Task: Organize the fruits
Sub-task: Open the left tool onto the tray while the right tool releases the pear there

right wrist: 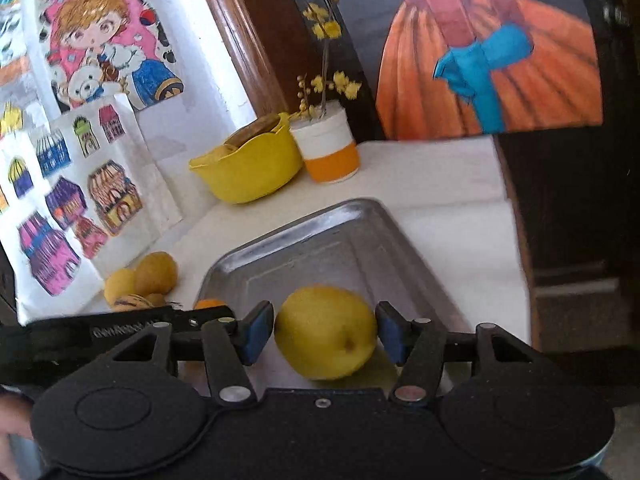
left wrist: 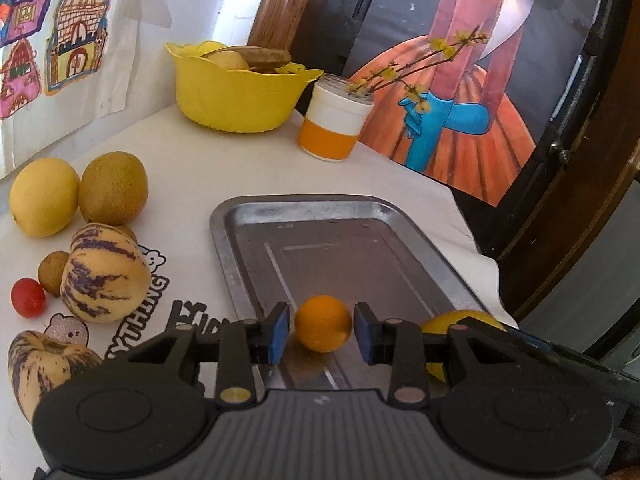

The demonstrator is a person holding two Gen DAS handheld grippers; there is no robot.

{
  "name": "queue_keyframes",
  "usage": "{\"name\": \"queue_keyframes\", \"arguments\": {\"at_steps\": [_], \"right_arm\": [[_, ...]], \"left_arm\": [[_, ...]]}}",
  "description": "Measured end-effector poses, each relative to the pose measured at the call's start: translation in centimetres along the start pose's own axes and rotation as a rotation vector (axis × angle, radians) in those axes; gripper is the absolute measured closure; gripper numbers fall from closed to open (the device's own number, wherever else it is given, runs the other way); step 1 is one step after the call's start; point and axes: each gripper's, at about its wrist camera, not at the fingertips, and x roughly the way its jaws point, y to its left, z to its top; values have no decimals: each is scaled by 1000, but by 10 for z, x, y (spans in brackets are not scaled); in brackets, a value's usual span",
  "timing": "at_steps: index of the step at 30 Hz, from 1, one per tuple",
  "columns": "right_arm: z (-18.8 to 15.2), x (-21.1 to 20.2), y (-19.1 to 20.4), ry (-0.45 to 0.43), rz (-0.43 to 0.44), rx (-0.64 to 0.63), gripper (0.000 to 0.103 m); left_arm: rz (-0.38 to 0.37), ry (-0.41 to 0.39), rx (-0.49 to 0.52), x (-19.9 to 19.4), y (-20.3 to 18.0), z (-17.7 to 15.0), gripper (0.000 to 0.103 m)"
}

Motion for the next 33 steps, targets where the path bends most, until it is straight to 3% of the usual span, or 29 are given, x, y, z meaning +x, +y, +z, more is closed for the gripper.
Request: {"name": "queue_keyframes", "arguments": {"at_steps": [2,6,8,13,21,33], "right_arm": [[-2,-5,2,-7,-2,-12,39],[-7,-23,9,-51,-24,-51,24],[-10,-34,14,-77,-40,-73,17],[-18,-67,24,-136,-60,-97,1],[-38,-109,43,-137,-69,-116,1],[-76,-144,77,-58,-72,-184,1]], "left_arm": [[-1,-7,1,-4,-2,0,45],[-10,-36,-1,-21,-7,-2,30],[-16,-57,-2,-32,-8,-4,17],[-20,-102,0,-63,-12,-10,4],[-1,-194,55,-120,-17,-35,1],[50,-185,78,-169,14,-84,1]]}}
